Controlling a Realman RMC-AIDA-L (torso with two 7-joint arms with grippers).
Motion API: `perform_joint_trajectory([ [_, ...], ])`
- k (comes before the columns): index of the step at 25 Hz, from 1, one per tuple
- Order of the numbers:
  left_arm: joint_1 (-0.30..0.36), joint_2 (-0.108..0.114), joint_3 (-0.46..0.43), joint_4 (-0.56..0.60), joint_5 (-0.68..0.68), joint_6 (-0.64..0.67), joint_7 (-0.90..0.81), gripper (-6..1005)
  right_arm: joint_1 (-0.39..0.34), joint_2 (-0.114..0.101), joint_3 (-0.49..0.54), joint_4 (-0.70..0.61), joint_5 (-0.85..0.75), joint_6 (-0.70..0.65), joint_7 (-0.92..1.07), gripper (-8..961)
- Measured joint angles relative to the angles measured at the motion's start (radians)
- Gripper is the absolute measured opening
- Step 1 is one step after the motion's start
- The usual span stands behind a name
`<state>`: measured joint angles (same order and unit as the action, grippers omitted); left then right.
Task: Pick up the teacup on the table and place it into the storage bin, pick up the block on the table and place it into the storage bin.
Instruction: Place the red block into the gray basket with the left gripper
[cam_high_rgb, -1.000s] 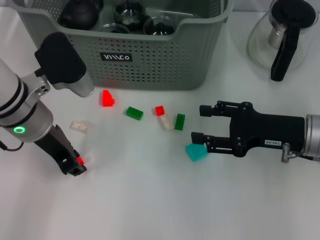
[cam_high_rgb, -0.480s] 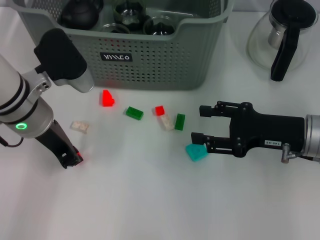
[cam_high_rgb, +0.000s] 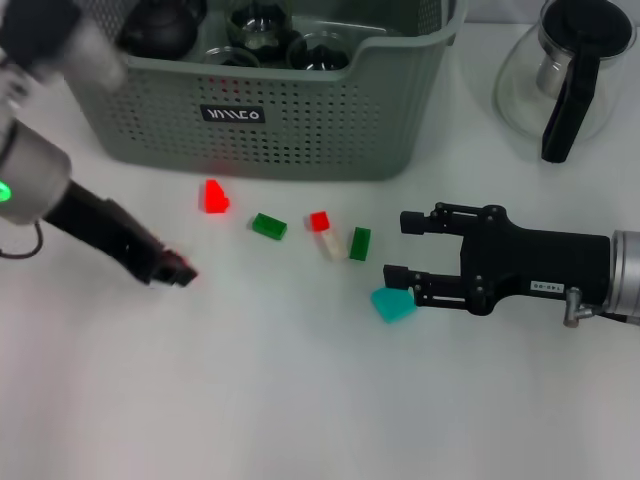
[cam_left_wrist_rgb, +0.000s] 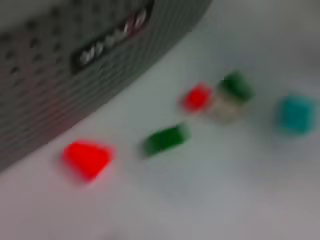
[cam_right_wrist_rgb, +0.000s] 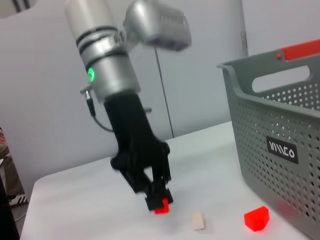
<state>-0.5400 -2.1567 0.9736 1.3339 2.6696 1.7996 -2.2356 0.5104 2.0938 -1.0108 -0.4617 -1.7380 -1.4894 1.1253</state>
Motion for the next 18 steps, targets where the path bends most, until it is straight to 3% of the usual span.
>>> perform_joint_trajectory([
  [2,-0.051,0.028,-0.171,-0.086,-0.092,0.084,0.066,178,0.001,0.000,0.000,0.000,0.000,0.000,0.001,744],
  [5,-0.104,0.114,-0.406,-0.310,-0.284,0.206,0.183,185,0.002,0.000,0.000,0.000,0.000,0.000,0.003,744],
  [8,-0.115,0.222,-0.513,-0.588,-0.525,0.226,0.267,192,0.002,0.000,0.000,0.000,0.000,0.000,0.003,745],
  [10,-0.117,0.268,-0.563,-0.737,-0.679,0.222,0.294,197,0.003,0.000,0.000,0.000,0.000,0.000,0.003,745],
  [11,-0.118,0.274,-0.586,-0.776,-0.733,0.216,0.292,199,0.005,0.000,0.000,0.000,0.000,0.000,0.003,745],
  [14,-0.132,0.267,-0.634,-0.798,-0.852,0.166,0.222,206,0.012,0.000,0.000,-0.001,0.000,0.000,0.004,745],
  [17,-0.154,0.257,-0.622,-0.718,-0.868,0.088,0.142,213,0.014,0.000,0.000,-0.005,0.000,-0.003,0.005,745],
  [18,-0.183,0.253,-0.546,-0.589,-0.828,-0.057,0.041,215,0.014,0.000,0.000,-0.006,0.000,-0.003,0.005,745],
])
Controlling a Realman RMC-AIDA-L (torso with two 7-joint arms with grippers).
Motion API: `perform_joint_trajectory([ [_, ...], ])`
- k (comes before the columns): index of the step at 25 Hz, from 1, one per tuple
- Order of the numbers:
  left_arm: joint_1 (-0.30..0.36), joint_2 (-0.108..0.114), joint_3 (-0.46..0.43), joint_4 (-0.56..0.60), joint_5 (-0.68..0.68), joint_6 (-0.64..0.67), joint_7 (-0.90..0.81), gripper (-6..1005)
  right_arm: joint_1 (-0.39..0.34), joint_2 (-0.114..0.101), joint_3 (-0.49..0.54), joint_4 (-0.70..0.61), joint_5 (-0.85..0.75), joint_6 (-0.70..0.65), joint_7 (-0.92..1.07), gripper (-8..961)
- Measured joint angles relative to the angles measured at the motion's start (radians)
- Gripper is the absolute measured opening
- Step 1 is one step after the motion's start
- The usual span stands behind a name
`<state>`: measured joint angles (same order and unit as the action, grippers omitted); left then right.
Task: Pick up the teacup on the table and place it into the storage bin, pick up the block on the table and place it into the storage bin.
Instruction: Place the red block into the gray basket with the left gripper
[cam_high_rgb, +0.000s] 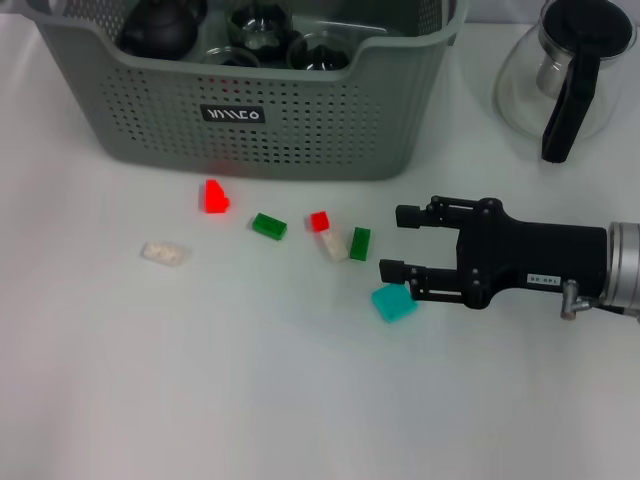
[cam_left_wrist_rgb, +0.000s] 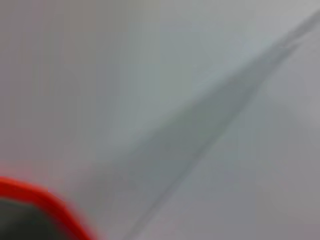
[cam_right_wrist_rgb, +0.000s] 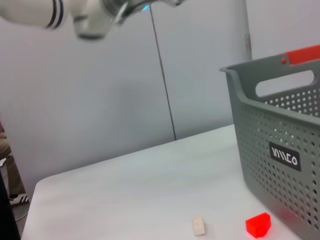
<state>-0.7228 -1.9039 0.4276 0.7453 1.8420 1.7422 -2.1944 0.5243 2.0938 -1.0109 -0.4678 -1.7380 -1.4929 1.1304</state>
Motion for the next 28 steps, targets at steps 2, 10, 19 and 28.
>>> perform_joint_trajectory([
  [2,-0.013,0.007,0.085,0.058,0.044,-0.092,-0.062,220,0.001,0.000,0.000,-0.001,0.000,0.000,-0.001,746],
  [10,-0.160,0.027,0.427,0.162,0.523,-0.386,-0.366,238,0.004,0.000,0.000,0.004,0.001,0.004,-0.006,746],
  [19,-0.216,-0.083,0.428,0.168,0.765,-0.539,-0.392,259,0.001,0.000,0.000,0.006,0.002,0.004,-0.006,745],
  [28,-0.103,-0.109,0.351,0.301,0.520,-0.484,-0.301,381,-0.001,0.002,0.000,0.006,0.005,0.001,-0.006,745],
])
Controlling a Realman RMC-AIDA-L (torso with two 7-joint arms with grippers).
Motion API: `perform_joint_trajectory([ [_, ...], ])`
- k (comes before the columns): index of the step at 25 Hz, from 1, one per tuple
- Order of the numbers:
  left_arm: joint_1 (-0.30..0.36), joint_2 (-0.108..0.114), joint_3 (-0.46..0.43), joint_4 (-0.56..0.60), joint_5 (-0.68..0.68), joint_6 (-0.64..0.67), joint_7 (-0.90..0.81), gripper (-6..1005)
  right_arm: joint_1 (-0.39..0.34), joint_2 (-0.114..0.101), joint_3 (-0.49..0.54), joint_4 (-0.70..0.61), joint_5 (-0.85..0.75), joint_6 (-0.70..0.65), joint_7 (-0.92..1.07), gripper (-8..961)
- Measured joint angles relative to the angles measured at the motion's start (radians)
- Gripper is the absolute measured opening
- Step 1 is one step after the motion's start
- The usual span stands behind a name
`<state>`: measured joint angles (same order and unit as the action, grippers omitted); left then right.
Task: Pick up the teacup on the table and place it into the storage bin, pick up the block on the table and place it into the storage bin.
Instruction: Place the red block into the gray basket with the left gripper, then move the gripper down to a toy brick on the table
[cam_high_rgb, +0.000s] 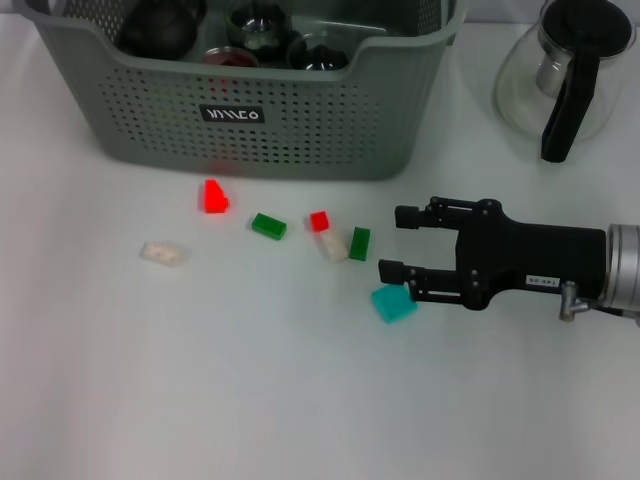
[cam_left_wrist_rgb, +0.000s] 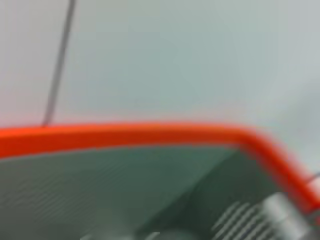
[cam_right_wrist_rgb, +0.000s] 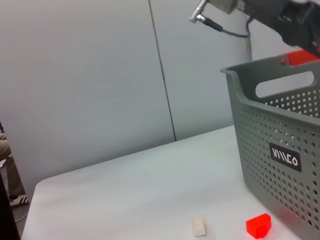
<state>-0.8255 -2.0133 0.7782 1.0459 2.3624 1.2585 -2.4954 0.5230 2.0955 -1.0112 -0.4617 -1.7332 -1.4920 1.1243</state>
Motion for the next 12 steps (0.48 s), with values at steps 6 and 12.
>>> perform_joint_trajectory([
  [6,0.220,-0.032,-0.171,-0.010,-0.623,0.196,0.333,623,-0.010,-0.001,0.001,0.006,0.000,0.000,0.000,745],
  [12,0.306,0.080,-0.251,-0.281,-0.969,0.560,0.498,715,-0.010,-0.002,0.003,0.006,0.000,-0.001,0.000,746],
])
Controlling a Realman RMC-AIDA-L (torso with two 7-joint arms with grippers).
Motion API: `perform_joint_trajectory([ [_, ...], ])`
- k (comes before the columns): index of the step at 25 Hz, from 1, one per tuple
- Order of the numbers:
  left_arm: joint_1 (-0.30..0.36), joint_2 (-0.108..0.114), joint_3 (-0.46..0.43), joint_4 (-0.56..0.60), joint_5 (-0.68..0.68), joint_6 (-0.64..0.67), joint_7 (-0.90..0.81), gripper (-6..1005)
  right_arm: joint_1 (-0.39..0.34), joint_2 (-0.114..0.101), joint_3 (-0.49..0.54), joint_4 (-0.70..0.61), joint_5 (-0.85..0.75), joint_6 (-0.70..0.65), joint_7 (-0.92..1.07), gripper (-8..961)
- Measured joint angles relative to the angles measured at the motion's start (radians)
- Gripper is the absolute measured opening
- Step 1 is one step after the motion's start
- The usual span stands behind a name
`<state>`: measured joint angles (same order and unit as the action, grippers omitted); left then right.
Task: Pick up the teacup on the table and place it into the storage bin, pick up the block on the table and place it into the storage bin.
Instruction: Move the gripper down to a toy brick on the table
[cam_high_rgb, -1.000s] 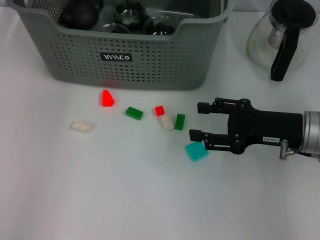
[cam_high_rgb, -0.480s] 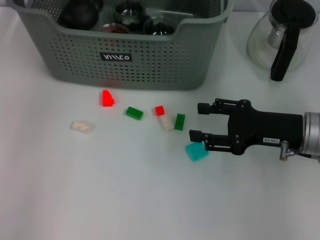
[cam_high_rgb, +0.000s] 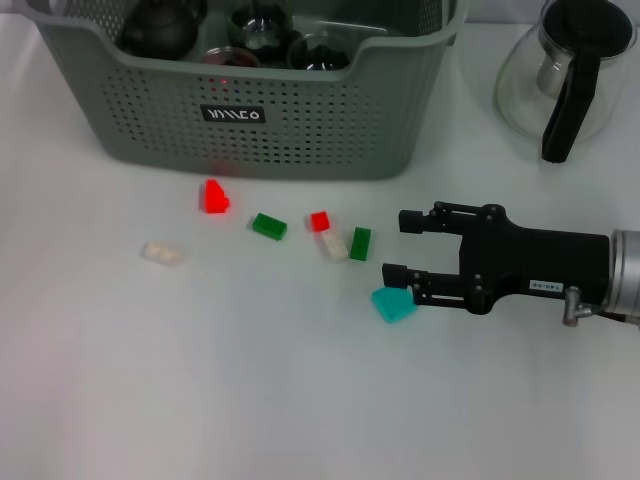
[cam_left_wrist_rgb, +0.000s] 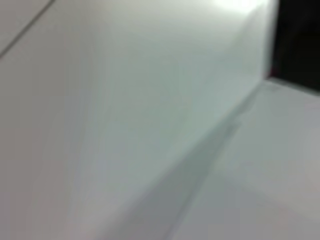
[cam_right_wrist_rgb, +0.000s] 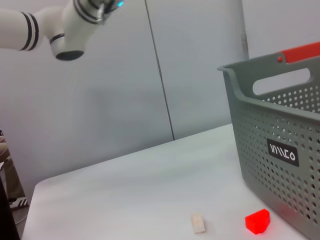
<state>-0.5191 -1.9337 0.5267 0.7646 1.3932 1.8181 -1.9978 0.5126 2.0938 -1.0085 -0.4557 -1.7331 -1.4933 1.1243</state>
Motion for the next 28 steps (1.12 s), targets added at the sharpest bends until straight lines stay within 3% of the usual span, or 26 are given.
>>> perform_joint_trajectory([
  [2,0.018,0.020,-0.010,-0.007,0.034,0.066,0.023,727,0.001,0.000,0.000,0.000,0.000,-0.001,0.000,746],
  [4,0.041,0.018,-0.011,0.039,0.125,0.091,0.040,726,0.001,-0.001,0.000,-0.001,0.000,-0.001,0.000,746],
  [10,0.084,-0.012,0.058,0.263,0.490,0.139,0.058,723,-0.002,-0.005,0.000,0.001,0.000,-0.002,0.000,746],
  [16,0.052,-0.043,0.168,0.387,0.817,0.129,0.012,720,-0.002,-0.003,-0.001,0.002,-0.004,-0.001,0.000,746],
  [19,0.026,-0.078,0.219,0.453,0.975,0.111,-0.021,719,-0.002,-0.003,-0.001,0.002,-0.005,-0.002,0.001,745],
  [24,-0.006,-0.176,0.293,0.578,1.238,0.066,-0.025,646,-0.002,-0.001,-0.001,0.002,-0.005,0.001,0.001,745],
  [28,-0.010,-0.225,0.377,0.604,1.336,-0.020,-0.033,586,-0.002,0.000,-0.001,0.002,-0.002,0.003,0.001,745],
])
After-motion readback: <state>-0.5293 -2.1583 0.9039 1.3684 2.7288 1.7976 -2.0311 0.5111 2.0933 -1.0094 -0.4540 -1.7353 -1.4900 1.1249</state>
